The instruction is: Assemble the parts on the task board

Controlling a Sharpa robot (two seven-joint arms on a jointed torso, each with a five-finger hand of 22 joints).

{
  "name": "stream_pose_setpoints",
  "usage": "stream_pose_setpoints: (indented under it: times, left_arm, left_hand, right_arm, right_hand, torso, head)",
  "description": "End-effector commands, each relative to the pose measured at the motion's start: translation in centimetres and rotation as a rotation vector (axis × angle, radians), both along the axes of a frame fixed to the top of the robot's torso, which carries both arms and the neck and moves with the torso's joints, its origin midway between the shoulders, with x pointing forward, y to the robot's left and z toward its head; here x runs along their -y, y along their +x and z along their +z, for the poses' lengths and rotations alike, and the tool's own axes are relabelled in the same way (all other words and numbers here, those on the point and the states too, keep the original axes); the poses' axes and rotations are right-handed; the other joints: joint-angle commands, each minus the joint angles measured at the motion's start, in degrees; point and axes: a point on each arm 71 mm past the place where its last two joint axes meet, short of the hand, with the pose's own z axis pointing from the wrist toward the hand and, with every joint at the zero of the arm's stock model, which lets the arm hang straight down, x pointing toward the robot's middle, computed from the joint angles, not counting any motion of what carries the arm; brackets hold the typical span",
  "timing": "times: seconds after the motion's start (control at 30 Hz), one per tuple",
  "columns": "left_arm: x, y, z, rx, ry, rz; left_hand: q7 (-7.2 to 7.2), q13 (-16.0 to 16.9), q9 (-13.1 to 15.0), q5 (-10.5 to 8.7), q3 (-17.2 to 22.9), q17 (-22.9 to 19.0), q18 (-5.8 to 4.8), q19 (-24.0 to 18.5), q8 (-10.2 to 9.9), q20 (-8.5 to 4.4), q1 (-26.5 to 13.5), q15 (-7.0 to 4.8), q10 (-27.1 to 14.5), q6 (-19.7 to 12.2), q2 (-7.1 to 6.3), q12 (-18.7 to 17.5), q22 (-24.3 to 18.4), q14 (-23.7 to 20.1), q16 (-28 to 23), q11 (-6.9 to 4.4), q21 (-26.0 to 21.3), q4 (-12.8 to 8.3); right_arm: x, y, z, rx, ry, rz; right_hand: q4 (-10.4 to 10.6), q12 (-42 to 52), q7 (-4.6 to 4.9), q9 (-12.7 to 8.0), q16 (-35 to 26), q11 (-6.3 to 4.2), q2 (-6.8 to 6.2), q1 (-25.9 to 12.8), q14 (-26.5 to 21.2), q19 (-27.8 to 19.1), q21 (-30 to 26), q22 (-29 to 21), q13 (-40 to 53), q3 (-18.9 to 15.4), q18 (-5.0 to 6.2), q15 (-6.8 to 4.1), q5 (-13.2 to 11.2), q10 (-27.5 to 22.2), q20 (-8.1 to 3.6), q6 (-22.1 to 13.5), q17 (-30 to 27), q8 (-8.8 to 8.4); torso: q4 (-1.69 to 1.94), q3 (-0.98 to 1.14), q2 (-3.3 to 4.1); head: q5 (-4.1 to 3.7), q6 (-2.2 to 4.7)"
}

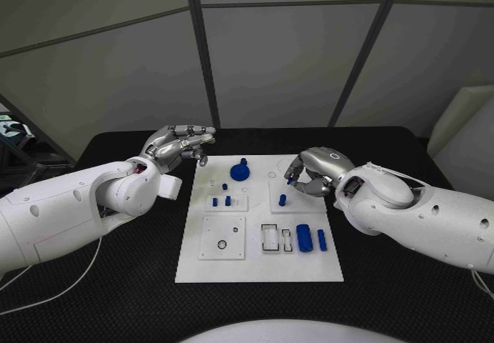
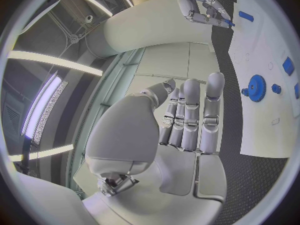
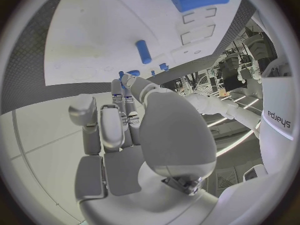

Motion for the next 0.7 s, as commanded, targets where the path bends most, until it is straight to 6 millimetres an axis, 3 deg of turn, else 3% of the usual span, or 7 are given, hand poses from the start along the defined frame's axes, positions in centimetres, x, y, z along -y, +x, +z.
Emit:
stream_pose_setpoints:
  times: [0.03, 0.2, 0.37, 0.5, 0.7]
  left_arm:
    - [0.2, 0.1, 0.1, 0.005, -0.003, -0.011]
    - [0.4, 0.3, 0.0, 0.001, -0.003, -0.014]
    - [0.8, 0.6, -0.1, -0.002, -0.002, -0.015]
    - [1.0, 0.7, -0.1, -0.002, -0.002, -0.015]
    - [1.3, 0.9, -0.1, -0.009, 0.004, -0.011]
  left_hand:
    - [0.30, -0.1, -0.1, -0.16, -0.3, -0.1, 2.53, -0.4, -0.1, 0.01, 0.2, 0.19, 0.0, -0.3, -0.06, 0.0, 0.0, -0.4, -0.2, 0.24, -0.3, -0.1]
    - [0.34, -0.1, -0.1, -0.15, -0.4, -0.2, 2.57, -0.6, -0.1, 0.06, 0.2, 0.23, -0.1, -0.3, 0.08, 0.0, -0.2, -0.5, -0.3, 0.28, -0.7, 0.0]
    - [0.39, -0.2, -0.1, -0.22, -1.1, -0.6, 2.59, -0.8, -0.1, 0.21, -0.5, 0.37, -0.2, -0.4, 0.03, 0.0, -0.5, -0.6, -0.3, 0.37, -1.1, 0.4]
    - [0.39, -0.2, -0.1, -0.22, -1.2, -0.7, 2.60, -0.8, 0.0, 0.23, -0.5, 0.37, -0.2, -0.5, 0.02, 0.0, -0.6, -0.6, -0.3, 0.37, -1.2, 0.5]
    - [0.38, -0.2, -0.1, -0.22, -1.6, -0.9, 2.64, -0.9, 0.0, 0.31, -0.9, 0.40, -0.2, -0.5, 0.09, 0.0, -0.8, -0.6, -0.3, 0.37, -1.6, 0.8]
  right_arm:
    - [-1.3, -0.9, 0.8, 0.013, 0.071, 0.044]
    - [-3.5, -1.7, 1.1, -0.011, 0.094, 0.101]
    - [-6.0, -2.2, 0.9, -0.032, 0.111, 0.173]
    - [-7.8, -2.9, 0.1, -0.062, 0.114, 0.223]
    - [-9.4, -3.6, -1.4, -0.105, 0.106, 0.266]
  right_hand:
    - [0.2, -0.4, 0.00, 0.0, 0.4, 0.23, -0.21, -0.6, 2.5, 0.4, 0.3, 0.1, -0.1, 0.2, -0.75, -0.49, 0.5, 0.2, -0.14, 0.2, 0.2, -0.15]
    - [0.2, -0.5, 0.03, 0.0, 0.5, 0.25, -0.23, -0.7, 2.5, 0.4, 0.3, 0.1, -0.1, 0.2, -0.75, -0.47, 0.5, 0.1, -0.14, 0.1, 0.2, -0.20]
    - [0.2, -0.6, 0.05, 0.0, 0.6, 0.29, -0.10, -0.8, 2.5, 0.4, 0.3, 0.2, -0.1, 0.2, -0.77, -0.44, 0.5, 0.1, -0.12, 0.1, 0.3, -0.28]
    - [0.2, -0.6, 0.06, 0.0, 0.6, 0.29, 0.00, -0.8, 2.5, 0.4, 0.3, 0.2, -0.1, 0.3, -0.76, -0.43, 0.5, 0.0, -0.12, 0.0, 0.3, -0.33]
    - [0.2, -0.7, 0.08, 0.0, 0.5, 0.31, 0.07, -0.8, 2.5, 0.3, 0.3, 0.1, -0.1, 0.4, -0.74, -0.42, 0.5, 0.0, -0.11, 0.0, 0.1, -0.37]
  torso:
    - [0.11, 0.01, 0.00]
    - [0.36, -0.16, -0.03]
    - [0.72, -0.38, -0.08]
    - [0.63, -0.34, -0.02]
    - [0.70, -0.43, -0.02]
  head:
    - [0.26, 0.09]
    - [0.67, -0.14]
    - [1.61, -0.39]
    - [2.82, -0.89]
    - [3.44, -1.27]
